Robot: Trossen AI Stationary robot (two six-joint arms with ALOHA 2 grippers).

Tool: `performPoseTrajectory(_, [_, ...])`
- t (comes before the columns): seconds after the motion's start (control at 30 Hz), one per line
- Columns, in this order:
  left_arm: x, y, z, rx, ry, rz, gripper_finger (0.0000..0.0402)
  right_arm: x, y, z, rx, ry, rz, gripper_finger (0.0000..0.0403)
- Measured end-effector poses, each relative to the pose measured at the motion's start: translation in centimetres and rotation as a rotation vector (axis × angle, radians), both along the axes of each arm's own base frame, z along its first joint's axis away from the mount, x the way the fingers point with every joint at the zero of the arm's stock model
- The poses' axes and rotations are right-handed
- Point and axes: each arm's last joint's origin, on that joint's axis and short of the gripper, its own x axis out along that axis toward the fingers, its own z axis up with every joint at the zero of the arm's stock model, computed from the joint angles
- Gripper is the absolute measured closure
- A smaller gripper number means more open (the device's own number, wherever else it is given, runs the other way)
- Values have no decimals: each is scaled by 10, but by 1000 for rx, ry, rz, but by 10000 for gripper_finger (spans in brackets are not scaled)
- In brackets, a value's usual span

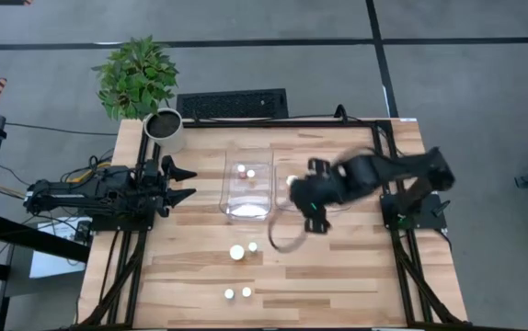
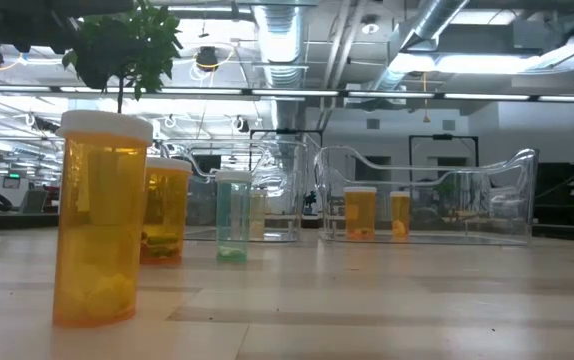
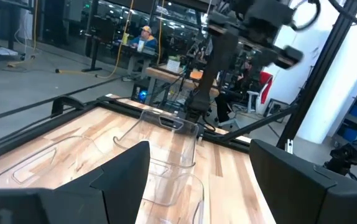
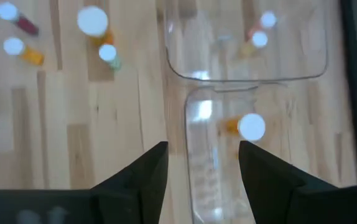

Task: Pick and place medicine bottles into bin by pill shape (circle, oval)
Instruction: Put the top blue pill bottle into the left transparent bin

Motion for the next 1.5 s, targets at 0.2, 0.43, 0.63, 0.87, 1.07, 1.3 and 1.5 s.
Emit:
performPoseTrajectory(0.2, [0, 0, 0, -13, -4, 0, 132, -11, 56, -31, -39, -186, 49, 201])
performPoseTrajectory(0.43, [0, 0, 0, -47, -7, -3, 132, 17, 87, -90, -47, -318, 142, 201])
performPoseTrajectory(0.63, [0, 0, 0, -65, -9, -3, 132, 39, 94, -122, -69, -329, 181, 201])
performPoseTrajectory(0.87, [0, 0, 0, -65, -9, -4, 132, 80, 101, -136, -4, -531, 342, 201])
performPoseTrajectory(1.07, [0, 0, 0, -66, -9, -4, 132, 107, 88, -165, 4, -546, 379, 200])
performPoseTrajectory(1.3, [0, 0, 0, -66, -8, -4, 132, 126, 66, -195, 111, -501, 393, 153])
performPoseTrajectory(1.5, [0, 0, 0, -66, -6, -3, 132, 128, 59, -194, 124, -506, 408, 107])
